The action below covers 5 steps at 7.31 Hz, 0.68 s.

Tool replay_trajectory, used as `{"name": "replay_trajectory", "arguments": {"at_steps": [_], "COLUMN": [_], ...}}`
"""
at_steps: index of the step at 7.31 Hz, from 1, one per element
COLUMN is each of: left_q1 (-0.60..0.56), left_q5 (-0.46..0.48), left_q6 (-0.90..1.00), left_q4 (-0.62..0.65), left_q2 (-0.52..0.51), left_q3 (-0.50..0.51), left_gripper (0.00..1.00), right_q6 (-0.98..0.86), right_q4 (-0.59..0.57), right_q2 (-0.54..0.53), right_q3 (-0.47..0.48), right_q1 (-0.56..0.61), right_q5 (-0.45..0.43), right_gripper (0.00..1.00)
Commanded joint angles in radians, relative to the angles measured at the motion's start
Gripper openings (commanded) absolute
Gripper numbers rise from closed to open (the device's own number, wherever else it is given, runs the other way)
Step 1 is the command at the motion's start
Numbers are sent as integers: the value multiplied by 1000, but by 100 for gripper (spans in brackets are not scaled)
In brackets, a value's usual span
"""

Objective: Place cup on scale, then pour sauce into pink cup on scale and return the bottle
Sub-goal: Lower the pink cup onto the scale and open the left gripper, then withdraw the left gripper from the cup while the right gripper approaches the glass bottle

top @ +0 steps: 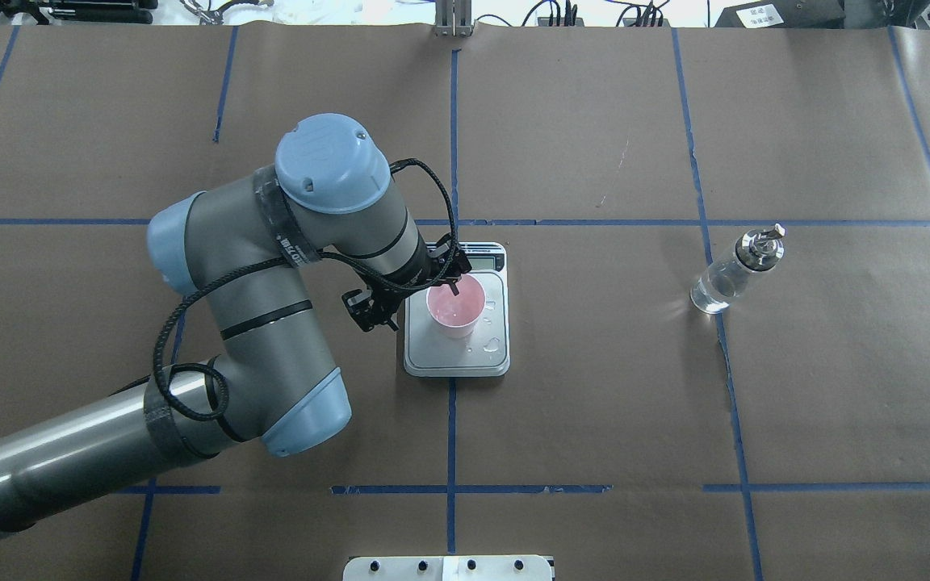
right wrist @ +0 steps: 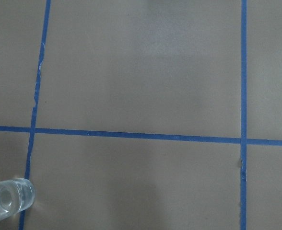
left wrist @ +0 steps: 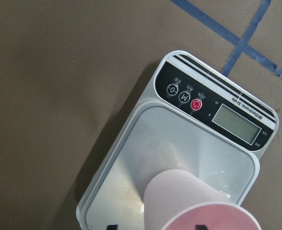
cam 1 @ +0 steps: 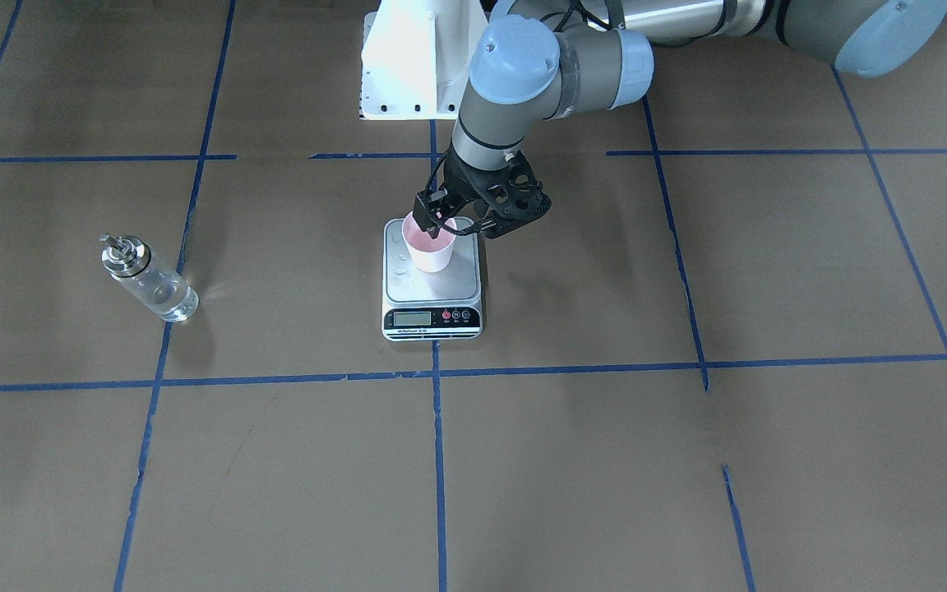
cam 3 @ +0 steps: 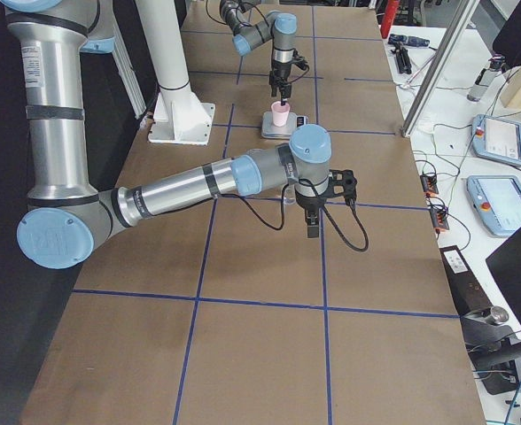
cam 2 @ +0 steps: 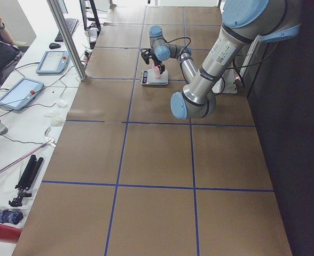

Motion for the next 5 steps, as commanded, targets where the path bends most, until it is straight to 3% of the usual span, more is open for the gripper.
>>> {"name": "replay_trajectory", "arguments": {"at_steps": [1, 3, 5], "left_q1": [-24, -87, -153], "left_q5": [-3, -8, -9], "left_q6": [110, 209, 331], "left_q4": [146, 212, 233], "left_q2": [49, 122, 179], "left_q3": [-171, -308, -357], "left_gripper": [100, 100, 100], "right_q6": [16, 194, 460], "right_q4": [-8, -9, -55], "right_q2": [-3, -17, -25], "right_q3": [63, 206, 364], "right_q1": [-11, -74, -259], "right_q5": [-4, -16, -155], "right_gripper": [100, 100, 100]}}
